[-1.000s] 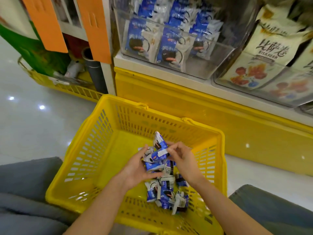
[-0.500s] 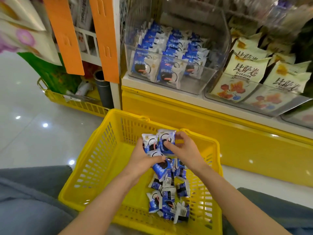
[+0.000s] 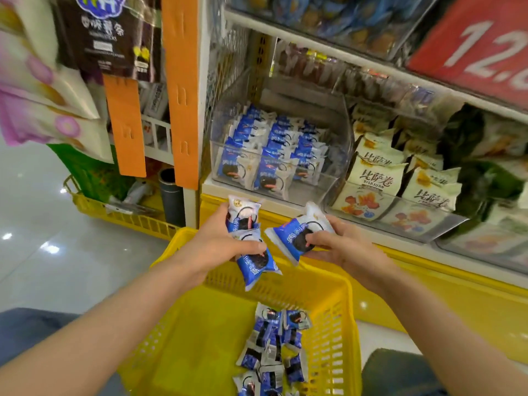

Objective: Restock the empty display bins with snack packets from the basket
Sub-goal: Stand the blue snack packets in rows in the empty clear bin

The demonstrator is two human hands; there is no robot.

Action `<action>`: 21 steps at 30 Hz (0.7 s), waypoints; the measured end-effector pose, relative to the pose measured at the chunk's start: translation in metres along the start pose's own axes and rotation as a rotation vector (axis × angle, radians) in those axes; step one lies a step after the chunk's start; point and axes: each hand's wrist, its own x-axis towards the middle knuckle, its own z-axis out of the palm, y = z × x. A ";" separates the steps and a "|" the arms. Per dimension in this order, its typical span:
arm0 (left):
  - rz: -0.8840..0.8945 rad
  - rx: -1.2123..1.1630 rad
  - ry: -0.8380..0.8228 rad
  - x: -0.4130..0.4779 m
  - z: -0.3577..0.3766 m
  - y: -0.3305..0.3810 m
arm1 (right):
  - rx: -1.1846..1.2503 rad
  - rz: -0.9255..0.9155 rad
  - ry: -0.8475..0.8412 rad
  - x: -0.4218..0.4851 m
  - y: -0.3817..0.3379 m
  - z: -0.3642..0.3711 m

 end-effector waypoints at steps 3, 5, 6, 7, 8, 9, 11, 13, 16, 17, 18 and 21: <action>0.024 0.006 -0.003 0.009 -0.010 0.022 | 0.015 -0.032 0.054 0.005 -0.028 -0.014; 0.023 -0.009 0.011 0.013 -0.014 0.031 | -0.051 -0.075 0.138 0.012 -0.048 -0.020; 0.023 -0.014 0.024 0.016 -0.016 0.033 | -0.135 -0.104 0.209 0.017 -0.059 -0.023; 0.025 -0.023 0.035 0.018 -0.017 0.035 | -0.246 -0.148 0.298 0.022 -0.068 -0.025; 0.030 -0.041 0.043 0.020 -0.018 0.036 | -0.344 -0.206 0.372 0.028 -0.078 -0.028; 0.037 -0.061 0.051 0.022 -0.018 0.036 | -0.402 -0.268 0.423 0.035 -0.087 -0.030; 0.050 -0.094 0.063 0.027 -0.017 0.037 | -0.459 -0.334 0.470 0.049 -0.104 -0.033; 0.055 -0.115 0.065 0.032 -0.016 0.039 | -0.590 -0.337 0.485 0.065 -0.117 -0.035; 0.080 -0.132 0.057 0.038 -0.016 0.044 | -0.837 -0.286 0.448 0.089 -0.129 -0.036; 0.091 -0.139 0.056 0.041 -0.015 0.046 | -0.910 -0.261 0.435 0.097 -0.131 -0.036; 0.102 -0.148 0.055 0.043 -0.015 0.048 | -1.014 -0.234 0.421 0.105 -0.132 -0.036; 0.118 -0.186 0.060 0.051 -0.015 0.054 | -1.364 -0.196 0.317 0.126 -0.131 -0.038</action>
